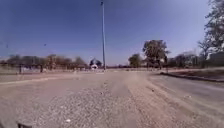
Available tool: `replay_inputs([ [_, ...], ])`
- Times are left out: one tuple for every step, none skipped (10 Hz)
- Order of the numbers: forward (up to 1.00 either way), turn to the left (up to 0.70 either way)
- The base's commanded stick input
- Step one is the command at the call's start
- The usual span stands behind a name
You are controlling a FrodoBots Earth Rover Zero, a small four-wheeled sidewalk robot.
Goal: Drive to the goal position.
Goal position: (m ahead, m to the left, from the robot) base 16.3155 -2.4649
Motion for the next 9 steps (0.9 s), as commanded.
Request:
replay_inputs([
  [0.50,0.00],
  [0.50,0.00],
  [0.50,0.00],
  [0.50,0.00],
  [0.50,0.00],
  [0.50,0.00],
  [0.50,0.00],
  [0.50,0.00],
  [0.50,0.00],
])
